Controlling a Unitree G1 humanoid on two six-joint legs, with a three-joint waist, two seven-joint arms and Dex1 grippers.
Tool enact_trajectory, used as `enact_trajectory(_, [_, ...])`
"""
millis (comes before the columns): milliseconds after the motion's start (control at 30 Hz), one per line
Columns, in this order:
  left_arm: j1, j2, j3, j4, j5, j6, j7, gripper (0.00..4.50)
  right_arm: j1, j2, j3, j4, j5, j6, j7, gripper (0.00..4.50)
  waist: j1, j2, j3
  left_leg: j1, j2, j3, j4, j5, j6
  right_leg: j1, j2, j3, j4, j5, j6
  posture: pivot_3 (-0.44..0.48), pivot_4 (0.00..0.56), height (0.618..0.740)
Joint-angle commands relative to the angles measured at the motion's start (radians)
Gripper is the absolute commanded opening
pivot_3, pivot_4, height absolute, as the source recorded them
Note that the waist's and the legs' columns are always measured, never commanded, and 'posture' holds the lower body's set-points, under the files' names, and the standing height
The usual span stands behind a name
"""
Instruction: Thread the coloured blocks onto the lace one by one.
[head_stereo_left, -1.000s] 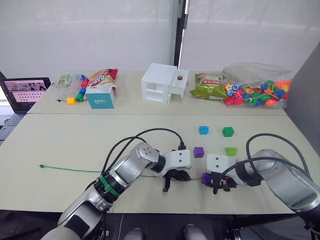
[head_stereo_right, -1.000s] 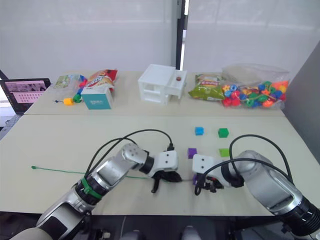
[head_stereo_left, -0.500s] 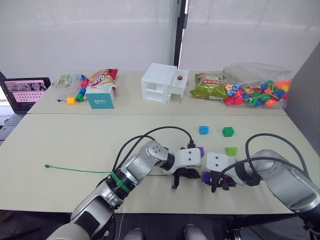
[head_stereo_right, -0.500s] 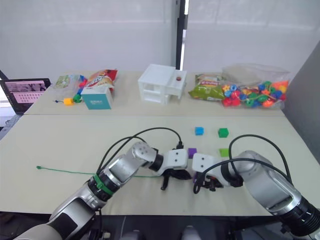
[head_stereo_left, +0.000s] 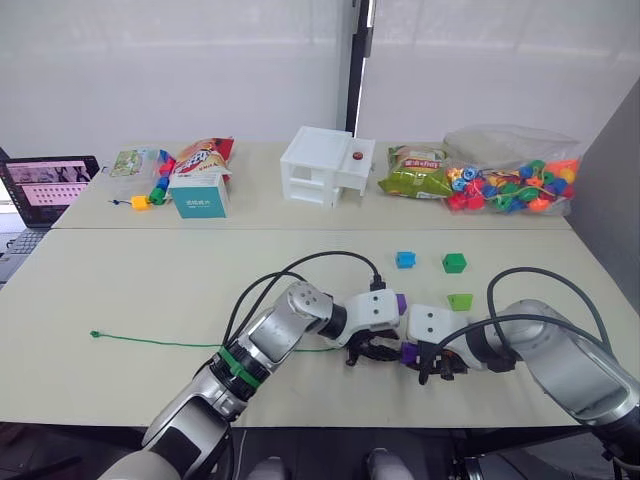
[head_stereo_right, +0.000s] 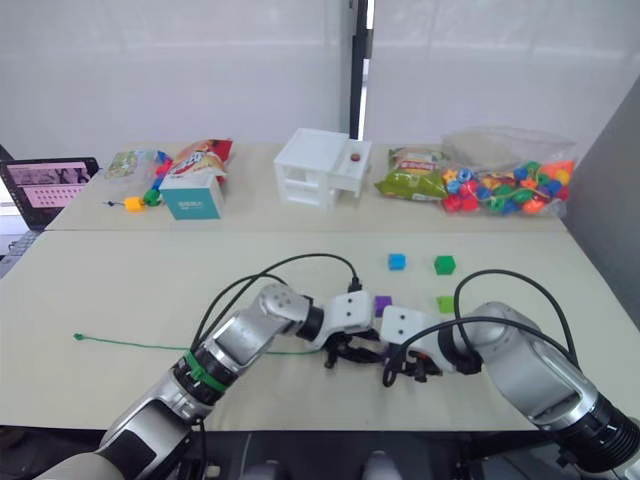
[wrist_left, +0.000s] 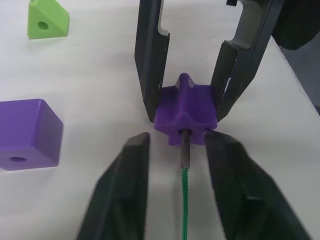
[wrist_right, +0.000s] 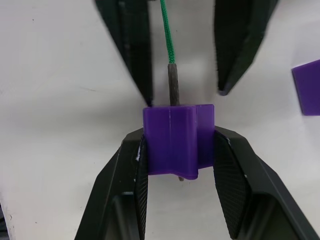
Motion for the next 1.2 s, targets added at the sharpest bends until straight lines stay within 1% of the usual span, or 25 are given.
enact_trajectory(33, [0.005,0.027,0.012,-0.072,-0.021,0.009,-0.019,3.26,-0.018,0.007,0.009,-0.011,0.012,-0.022,0.008,1.32,0.000,0.000,0.000,0.000,0.000,0.000,0.000,0.000,0.000,0.000,0.000,0.000,0.000,0.000,0.000,0.000,0.150,0.740])
enact_trajectory(133, [0.009,0.073,0.014,-0.099,-0.022,0.005,-0.038,3.31,-0.023,0.005,0.013,0.003,0.008,-0.034,0.011,1.32,-0.001,0.000,0.000,0.000,0.000,0.000,0.000,0.000,0.000,0.000,0.000,0.000,0.000,0.000,0.000,0.000,0.150,0.740])
enact_trajectory(233, [0.030,0.161,-0.024,-0.100,0.031,-0.054,-0.064,3.31,-0.031,0.007,0.020,0.011,0.005,-0.041,0.014,1.32,-0.004,0.000,0.000,0.000,0.000,0.000,0.000,0.000,0.000,0.000,0.000,0.000,0.000,0.000,0.000,0.000,0.150,0.740])
enact_trajectory(267, [0.039,0.179,-0.027,-0.104,0.031,-0.057,-0.071,3.31,-0.032,0.008,0.023,0.013,0.005,-0.042,0.014,1.32,-0.005,0.000,0.000,0.000,0.000,0.000,0.000,0.000,0.000,0.000,0.000,0.000,0.000,0.000,0.000,0.000,0.150,0.740])
enact_trajectory(467, [0.060,0.199,-0.014,-0.119,0.027,-0.058,-0.066,3.31,-0.030,0.009,0.026,0.023,0.002,-0.051,0.014,1.32,0.002,0.000,0.000,0.000,0.000,0.000,0.000,0.000,0.000,0.001,0.000,0.000,0.000,0.000,0.000,0.000,0.150,0.740])
enact_trajectory(567, [0.070,0.183,-0.011,-0.121,0.015,-0.045,-0.059,3.31,-0.031,0.012,0.027,0.023,0.002,-0.050,0.012,1.32,0.001,0.000,0.000,0.000,0.000,0.000,0.000,0.000,0.000,0.000,0.000,0.000,0.000,0.000,0.000,0.000,0.150,0.740])
enact_trajectory(600, [0.071,0.176,-0.007,-0.122,0.009,-0.036,-0.055,2.76,-0.030,0.012,0.027,0.022,0.002,-0.050,0.011,1.32,0.001,0.000,0.000,0.000,0.000,0.000,0.000,0.000,0.000,0.000,0.000,0.000,0.000,0.000,0.000,0.000,0.150,0.740])
enact_trajectory(867, [0.072,0.163,0.000,-0.125,-0.010,-0.027,-0.061,0.14,-0.026,0.014,0.029,0.011,0.002,-0.041,0.005,1.32,0.000,0.000,0.000,0.000,0.000,0.000,0.000,0.000,0.000,0.000,0.000,0.000,0.000,0.000,0.000,0.000,0.150,0.740])
enact_trajectory(900, [0.071,0.164,0.000,-0.124,-0.010,-0.031,-0.059,0.00,-0.024,0.013,0.029,0.009,0.002,-0.040,0.004,1.32,0.000,0.000,0.000,0.000,0.000,0.000,0.000,0.000,0.000,0.000,0.000,0.000,0.000,0.000,0.000,0.000,0.150,0.740])
enact_trajectory(1033, [0.060,0.152,0.005,-0.108,-0.009,-0.048,-0.047,0.00,-0.018,0.011,0.030,0.004,0.003,-0.038,0.002,1.32,0.000,0.000,0.000,0.000,0.000,0.000,0.000,0.000,0.000,0.000,0.000,0.000,0.000,0.000,0.000,0.000,0.150,0.740])
enact_trajectory(1200, [0.043,0.098,0.003,-0.076,-0.006,-0.057,-0.016,0.00,-0.015,0.010,0.031,-0.003,0.006,-0.033,0.000,1.32,0.000,0.000,0.000,0.000,0.000,0.000,0.000,0.000,0.000,0.000,0.000,0.000,0.000,0.000,0.000,0.000,0.150,0.740])
